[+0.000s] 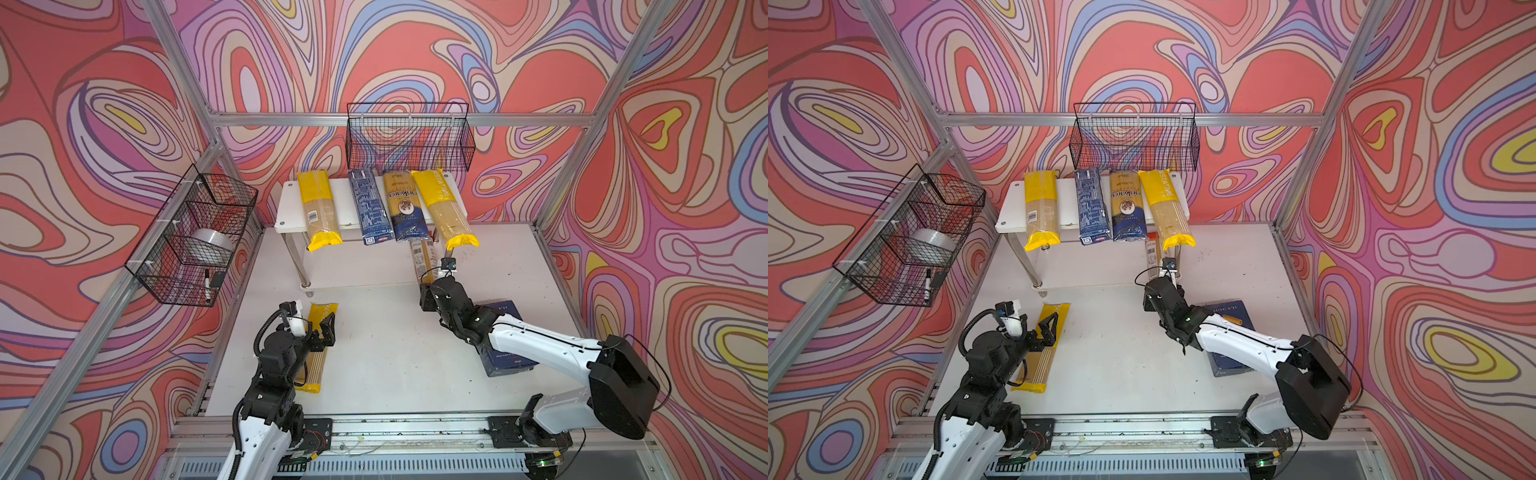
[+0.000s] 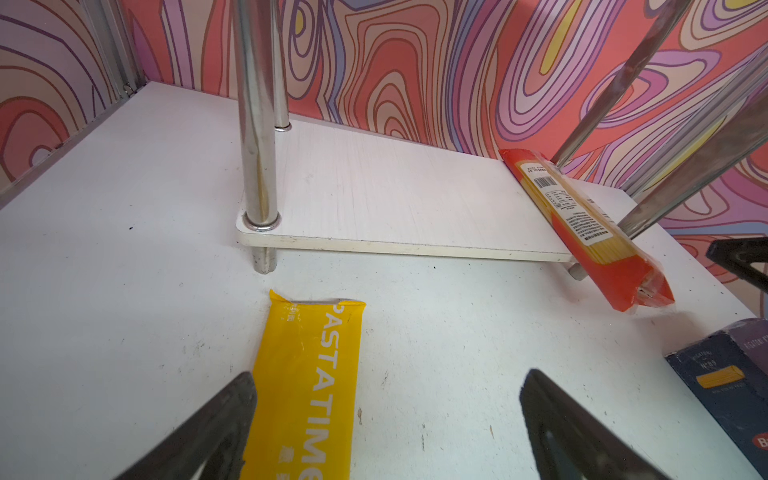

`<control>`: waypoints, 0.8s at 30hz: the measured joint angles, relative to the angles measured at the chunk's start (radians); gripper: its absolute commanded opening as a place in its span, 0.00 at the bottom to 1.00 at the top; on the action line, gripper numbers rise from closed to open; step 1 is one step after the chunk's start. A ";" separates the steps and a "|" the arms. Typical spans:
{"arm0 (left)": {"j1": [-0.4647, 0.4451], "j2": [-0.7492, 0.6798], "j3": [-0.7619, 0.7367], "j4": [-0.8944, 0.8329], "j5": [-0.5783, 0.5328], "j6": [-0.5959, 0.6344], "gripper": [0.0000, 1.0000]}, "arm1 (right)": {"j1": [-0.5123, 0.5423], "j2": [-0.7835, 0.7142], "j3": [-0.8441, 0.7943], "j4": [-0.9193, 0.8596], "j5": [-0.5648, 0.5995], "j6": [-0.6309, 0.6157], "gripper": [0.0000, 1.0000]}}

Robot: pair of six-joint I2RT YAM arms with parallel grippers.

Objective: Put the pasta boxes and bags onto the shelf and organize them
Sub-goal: 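Lower the red-and-white bag upright onto the lower shelf tier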

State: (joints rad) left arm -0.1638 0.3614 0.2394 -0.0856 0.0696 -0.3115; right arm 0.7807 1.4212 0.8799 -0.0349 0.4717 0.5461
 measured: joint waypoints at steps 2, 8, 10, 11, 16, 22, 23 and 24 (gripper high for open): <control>0.000 0.000 0.000 0.000 0.000 0.000 1.00 | 0.000 0.000 -0.002 -0.013 -0.002 0.007 0.60; 0.000 0.000 0.000 0.000 -0.001 0.000 1.00 | 0.000 0.002 -0.001 -0.056 -0.033 0.033 0.61; 0.000 0.000 0.000 0.000 -0.003 0.000 1.00 | 0.000 0.011 0.006 -0.069 -0.045 0.037 0.61; 0.000 0.000 0.000 0.000 -0.003 0.000 1.00 | 0.000 0.022 0.013 -0.076 -0.050 0.039 0.61; 0.000 0.000 0.000 0.000 -0.008 0.000 1.00 | 0.000 0.087 0.058 -0.105 -0.069 0.045 0.62; 0.000 0.001 0.000 0.000 -0.011 0.000 1.00 | -0.006 0.135 0.101 -0.143 -0.095 0.051 0.63; 0.000 0.002 0.000 0.000 -0.012 -0.001 1.00 | -0.010 0.146 0.113 -0.151 -0.101 0.051 0.63; 0.000 0.004 0.000 0.000 -0.014 -0.001 1.00 | -0.015 0.159 0.125 -0.158 -0.108 0.051 0.63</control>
State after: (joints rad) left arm -0.1638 0.3656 0.2394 -0.0856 0.0555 -0.3122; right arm 0.7654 1.5806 1.0046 -0.1932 0.3634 0.5972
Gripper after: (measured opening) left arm 0.999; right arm 0.626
